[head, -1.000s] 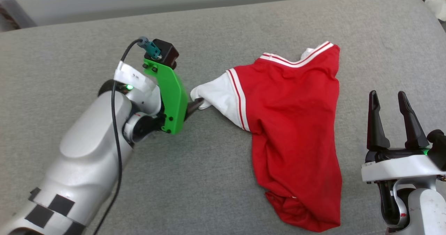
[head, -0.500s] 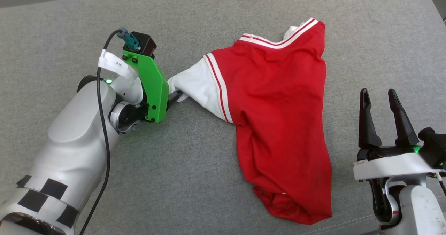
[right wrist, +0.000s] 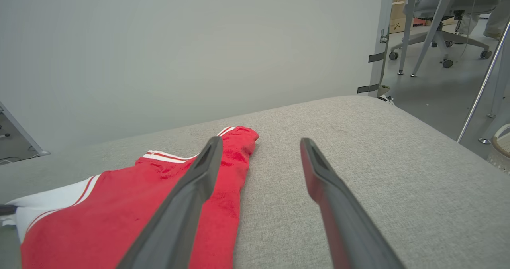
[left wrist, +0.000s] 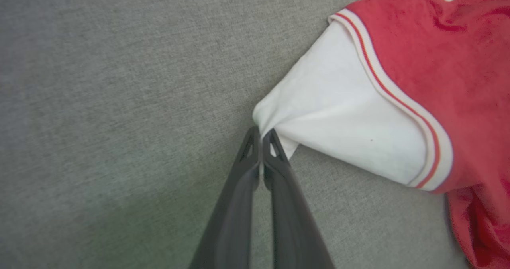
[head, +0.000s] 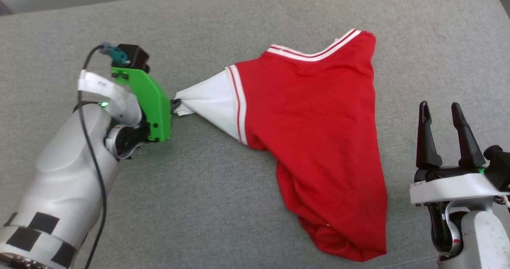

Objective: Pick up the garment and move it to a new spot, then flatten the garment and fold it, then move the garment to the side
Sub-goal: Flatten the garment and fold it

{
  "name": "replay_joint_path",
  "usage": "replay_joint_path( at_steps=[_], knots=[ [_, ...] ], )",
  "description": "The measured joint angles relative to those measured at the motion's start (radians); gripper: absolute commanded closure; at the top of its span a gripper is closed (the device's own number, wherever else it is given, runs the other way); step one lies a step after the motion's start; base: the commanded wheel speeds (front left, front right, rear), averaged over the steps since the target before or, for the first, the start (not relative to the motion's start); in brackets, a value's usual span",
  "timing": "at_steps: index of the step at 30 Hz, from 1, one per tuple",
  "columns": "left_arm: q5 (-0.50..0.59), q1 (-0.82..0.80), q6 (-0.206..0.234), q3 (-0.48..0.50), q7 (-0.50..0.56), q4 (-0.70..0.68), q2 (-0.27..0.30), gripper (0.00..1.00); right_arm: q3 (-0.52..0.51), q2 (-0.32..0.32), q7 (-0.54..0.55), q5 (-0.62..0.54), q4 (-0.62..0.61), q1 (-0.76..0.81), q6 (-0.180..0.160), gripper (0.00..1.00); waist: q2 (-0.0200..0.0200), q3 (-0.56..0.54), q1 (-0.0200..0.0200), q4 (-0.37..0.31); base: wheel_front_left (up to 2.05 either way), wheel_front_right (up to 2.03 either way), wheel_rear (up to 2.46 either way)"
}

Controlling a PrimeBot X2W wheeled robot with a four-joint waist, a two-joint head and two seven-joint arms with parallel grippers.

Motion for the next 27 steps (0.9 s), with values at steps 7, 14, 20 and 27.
replay_joint_path(
  at_steps=[7, 14, 20, 27],
  knots=[
    [-0.039, 0.067, 0.0, 0.048, -0.058, -0.018, 0.079, 1.0, -0.015, 0.0, 0.024, -0.017, 0.013, 0.012, 0.0, 0.0, 0.0, -0.072, 0.0, 0.046, 0.0, 0.0, 0.0],
    [-0.073, 0.176, 0.026, 0.091, -0.078, -0.061, 0.15, 1.0, -0.03, 0.0, 0.055, -0.025, 0.012, 0.032, 0.0, 0.0, 0.0, -0.127, 0.0, 0.106, 0.0, 0.0, 0.0],
    [-0.104, 0.292, 0.059, 0.112, -0.109, -0.107, 0.178, 1.0, -0.044, 0.001, 0.085, -0.035, 0.009, 0.049, 0.0, 0.0, 0.0, -0.157, 0.0, 0.157, 0.0, 0.0, 0.0],
    [-0.091, 0.386, 0.09, 0.076, -0.119, -0.161, 0.185, 1.0, -0.058, 0.001, 0.109, -0.043, 0.009, 0.052, 0.0, 0.0, 0.0, -0.174, 0.0, 0.199, 0.0, 0.0, 0.0]
  ],
)
